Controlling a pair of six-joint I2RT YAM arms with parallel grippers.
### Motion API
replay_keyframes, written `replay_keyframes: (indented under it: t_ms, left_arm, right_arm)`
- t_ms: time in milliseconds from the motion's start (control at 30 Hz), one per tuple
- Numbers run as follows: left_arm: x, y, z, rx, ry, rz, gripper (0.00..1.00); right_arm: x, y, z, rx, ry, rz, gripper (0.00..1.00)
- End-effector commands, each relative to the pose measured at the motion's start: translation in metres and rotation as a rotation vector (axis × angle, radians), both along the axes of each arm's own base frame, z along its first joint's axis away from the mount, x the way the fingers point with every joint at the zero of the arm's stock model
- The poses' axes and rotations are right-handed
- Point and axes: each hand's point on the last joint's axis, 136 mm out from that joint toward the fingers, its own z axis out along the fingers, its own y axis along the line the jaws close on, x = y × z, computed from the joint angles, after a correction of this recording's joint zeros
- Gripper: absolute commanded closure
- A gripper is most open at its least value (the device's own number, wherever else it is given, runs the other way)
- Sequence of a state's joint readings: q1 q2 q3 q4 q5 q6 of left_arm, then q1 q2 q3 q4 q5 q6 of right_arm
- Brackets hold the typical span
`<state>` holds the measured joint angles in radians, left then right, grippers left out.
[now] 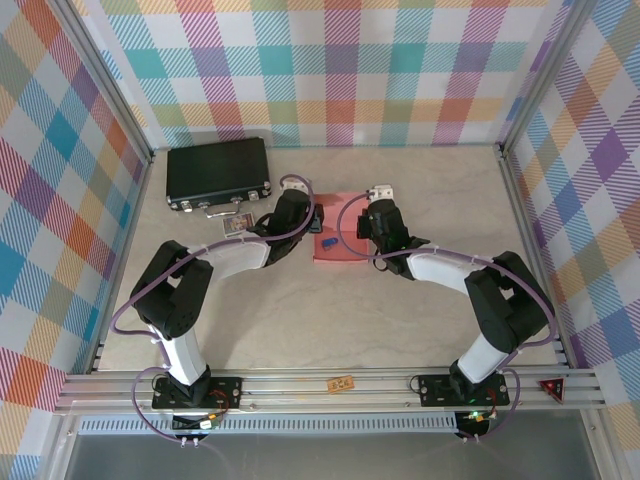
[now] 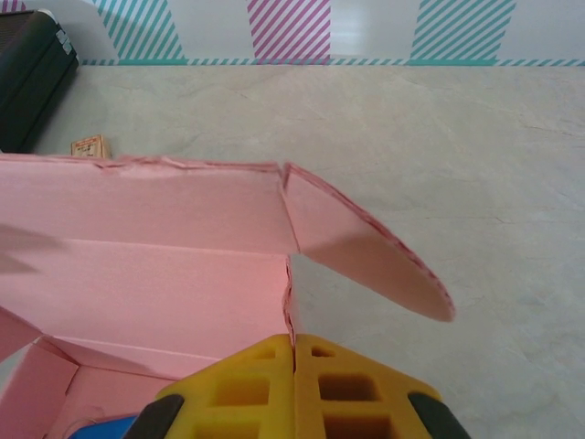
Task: Fold the paper box
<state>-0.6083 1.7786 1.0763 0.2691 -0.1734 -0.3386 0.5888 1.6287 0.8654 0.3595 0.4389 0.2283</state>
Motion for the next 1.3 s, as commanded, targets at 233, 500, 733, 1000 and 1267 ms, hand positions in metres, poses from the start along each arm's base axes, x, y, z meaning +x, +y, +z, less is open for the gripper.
replay_keyframes:
  t_ms: [233, 500, 733, 1000, 1267]
  left_arm:
    - [-0.013, 0.004, 0.015, -0.065, -0.012, 0.049, 0.73]
    - [-0.017, 0.010, 0.015, -0.062, -0.010, 0.076, 0.70]
    - [-0.022, 0.016, 0.012, -0.022, 0.000, 0.085, 0.69]
    - [-0.025, 0.017, 0.009, -0.018, 0.016, 0.078, 0.75]
    - [-0.025, 0.008, 0.010, -0.024, 0.001, 0.027, 0.82]
  right_arm:
    - [-0.002, 0.003, 0.006, 0.034, -0.032, -0.018, 0.98]
    - [-0.003, 0.001, 0.004, 0.023, -0.031, -0.030, 0.99]
    - [-0.005, -0.001, 0.005, 0.010, -0.032, -0.034, 0.99]
    - [-0.005, -0.002, 0.004, 0.008, -0.026, -0.037, 0.99]
    - [-0.006, -0.001, 0.002, 0.008, -0.021, -0.033, 0.99]
